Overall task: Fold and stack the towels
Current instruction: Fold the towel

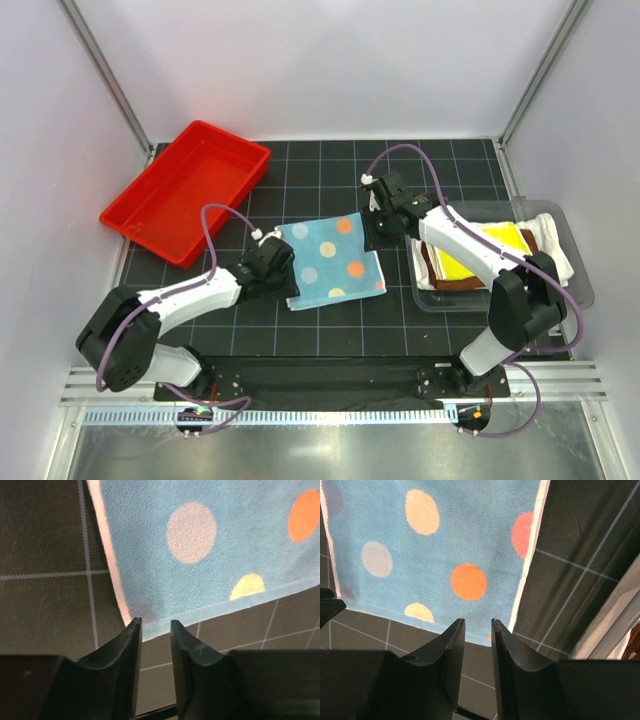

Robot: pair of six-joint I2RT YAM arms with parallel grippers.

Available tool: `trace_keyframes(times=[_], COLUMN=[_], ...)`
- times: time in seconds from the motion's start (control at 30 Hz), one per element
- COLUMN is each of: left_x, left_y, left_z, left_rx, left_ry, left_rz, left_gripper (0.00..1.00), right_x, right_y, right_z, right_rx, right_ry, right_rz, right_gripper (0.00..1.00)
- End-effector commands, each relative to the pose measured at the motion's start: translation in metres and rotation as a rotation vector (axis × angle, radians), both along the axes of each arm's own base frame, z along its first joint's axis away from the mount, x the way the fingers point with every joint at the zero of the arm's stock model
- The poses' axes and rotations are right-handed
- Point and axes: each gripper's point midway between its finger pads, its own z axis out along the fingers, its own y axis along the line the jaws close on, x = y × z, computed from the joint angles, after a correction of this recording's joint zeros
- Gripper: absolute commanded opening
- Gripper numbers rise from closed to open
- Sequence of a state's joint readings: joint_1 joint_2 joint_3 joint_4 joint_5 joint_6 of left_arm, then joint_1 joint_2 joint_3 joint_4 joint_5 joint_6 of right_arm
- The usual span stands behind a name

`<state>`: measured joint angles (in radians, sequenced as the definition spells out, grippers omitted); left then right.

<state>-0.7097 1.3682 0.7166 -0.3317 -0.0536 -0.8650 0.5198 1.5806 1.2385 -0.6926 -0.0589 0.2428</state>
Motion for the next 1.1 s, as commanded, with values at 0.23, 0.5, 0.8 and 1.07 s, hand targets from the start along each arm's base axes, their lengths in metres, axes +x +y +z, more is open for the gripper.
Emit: trace_keyframes(times=[0.23, 0.5, 0.8, 1.07], left_x=[0.058, 0.129, 0.176, 0.205], left_y=[0.039, 0.036, 0.044, 0.044], left_z=[0.026, 0.027, 0.0, -0.014], left_rx=[0.163, 0.129, 0.167, 0.17], left_ry=[-0.217, -0.131, -0.062, -0.039], left_rz=[0.105, 0.062, 0.121, 0.121], left_gripper=[0.49, 0.41, 0.45, 0.31], right_x=[0.008, -0.002, -0.004, -0.014], right_y=[-0.003, -0.002, -0.002, 0.005], right_z=[-0.005, -0.015, -0.019, -0.012], right_rx=[-0.014, -0.007, -0.018, 0.039], right_ry=[-0.023, -0.017, -0.033, -0.053], right_rz=[-0.062, -0.063, -0.056, -0.038], right_gripper=[0.34, 0.34, 0.34, 0.34])
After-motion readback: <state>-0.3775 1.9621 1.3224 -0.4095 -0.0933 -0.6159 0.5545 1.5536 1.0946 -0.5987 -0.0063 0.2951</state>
